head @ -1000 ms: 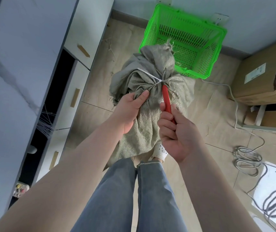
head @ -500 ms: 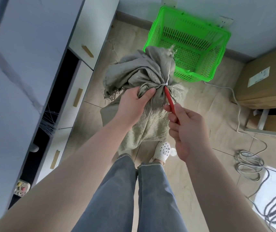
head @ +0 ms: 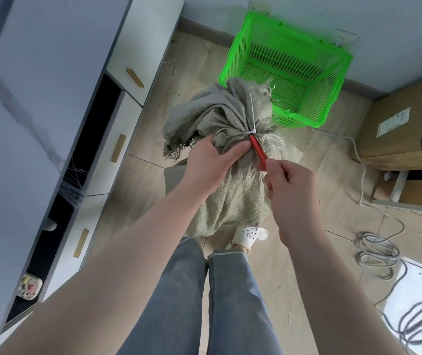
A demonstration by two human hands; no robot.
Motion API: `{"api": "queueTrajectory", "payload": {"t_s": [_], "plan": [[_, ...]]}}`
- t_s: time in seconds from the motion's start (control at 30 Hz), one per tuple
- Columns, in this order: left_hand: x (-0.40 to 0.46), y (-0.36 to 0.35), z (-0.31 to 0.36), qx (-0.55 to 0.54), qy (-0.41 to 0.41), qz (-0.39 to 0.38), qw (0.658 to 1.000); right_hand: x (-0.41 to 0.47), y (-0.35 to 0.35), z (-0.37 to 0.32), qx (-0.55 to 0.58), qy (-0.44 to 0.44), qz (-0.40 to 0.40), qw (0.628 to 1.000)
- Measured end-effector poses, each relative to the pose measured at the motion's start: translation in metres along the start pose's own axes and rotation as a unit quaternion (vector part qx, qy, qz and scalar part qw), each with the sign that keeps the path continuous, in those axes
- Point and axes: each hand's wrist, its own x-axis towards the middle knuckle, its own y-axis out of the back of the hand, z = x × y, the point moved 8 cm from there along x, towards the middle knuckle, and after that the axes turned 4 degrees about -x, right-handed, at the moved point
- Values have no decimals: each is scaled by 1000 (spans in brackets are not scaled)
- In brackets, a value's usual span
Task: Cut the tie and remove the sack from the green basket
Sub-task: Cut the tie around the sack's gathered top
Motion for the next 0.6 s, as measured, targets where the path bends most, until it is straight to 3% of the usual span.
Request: {"api": "queueTrajectory", "payload": {"t_s": [0.2,0.43,0.5,0.6], "plan": [[3,0,2,6,-2,23,1000,2,-4,16,140,-108,-39,983],[-5,-8,31,72,-209,-63,973,4,-3,17,186,-157,-71,967],[-3,-11,31,118,-211,-77,967,4,-5,16,203,-167,-74,962],[3,-1,29,154,-182,-7,971,3,-9,16,241,-175,-74,952]]}}
